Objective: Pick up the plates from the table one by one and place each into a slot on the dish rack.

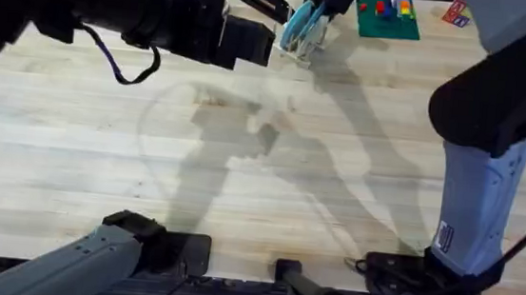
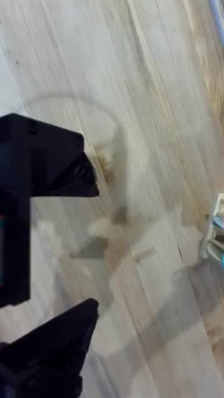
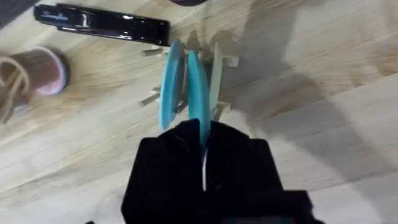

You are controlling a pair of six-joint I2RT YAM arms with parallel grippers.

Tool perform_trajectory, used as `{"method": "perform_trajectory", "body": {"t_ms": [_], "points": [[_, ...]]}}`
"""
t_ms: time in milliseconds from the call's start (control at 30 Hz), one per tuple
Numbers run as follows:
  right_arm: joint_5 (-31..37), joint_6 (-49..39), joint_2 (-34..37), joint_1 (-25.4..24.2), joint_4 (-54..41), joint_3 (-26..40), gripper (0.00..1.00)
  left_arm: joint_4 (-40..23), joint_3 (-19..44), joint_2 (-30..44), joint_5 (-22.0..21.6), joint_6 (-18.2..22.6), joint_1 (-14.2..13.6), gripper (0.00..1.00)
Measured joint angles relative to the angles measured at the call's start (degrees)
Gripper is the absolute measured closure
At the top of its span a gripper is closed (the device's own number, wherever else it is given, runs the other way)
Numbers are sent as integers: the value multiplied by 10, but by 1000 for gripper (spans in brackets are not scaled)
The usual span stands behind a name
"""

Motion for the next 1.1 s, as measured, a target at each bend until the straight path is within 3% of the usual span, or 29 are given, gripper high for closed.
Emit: {"method": "perform_trajectory", "body": {"t_ms": [1100], "points": [[2,0,24,0,26,0,968,1,0,0,0,0,0,6]]}}
